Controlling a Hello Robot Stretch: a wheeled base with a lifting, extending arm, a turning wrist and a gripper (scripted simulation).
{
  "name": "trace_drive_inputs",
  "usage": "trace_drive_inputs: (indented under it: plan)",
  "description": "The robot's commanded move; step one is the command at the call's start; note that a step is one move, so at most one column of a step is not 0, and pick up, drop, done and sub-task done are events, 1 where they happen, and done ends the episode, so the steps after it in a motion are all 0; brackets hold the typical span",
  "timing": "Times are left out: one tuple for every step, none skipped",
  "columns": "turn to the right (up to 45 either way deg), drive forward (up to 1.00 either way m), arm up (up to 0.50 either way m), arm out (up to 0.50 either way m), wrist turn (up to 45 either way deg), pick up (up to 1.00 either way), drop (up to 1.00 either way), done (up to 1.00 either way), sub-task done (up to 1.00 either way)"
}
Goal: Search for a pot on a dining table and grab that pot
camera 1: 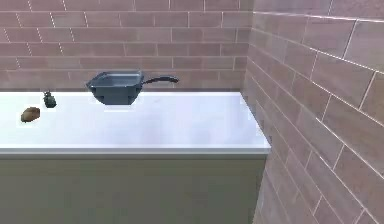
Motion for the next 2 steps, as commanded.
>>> trace_drive_inputs:
  plan:
    - [-45.0,0.00,0.00,0.00,0.0,0.00,0.00,0.00,0.00]
    - [-45.0,0.00,0.00,0.00,0.0,0.00,0.00,0.00,0.00]
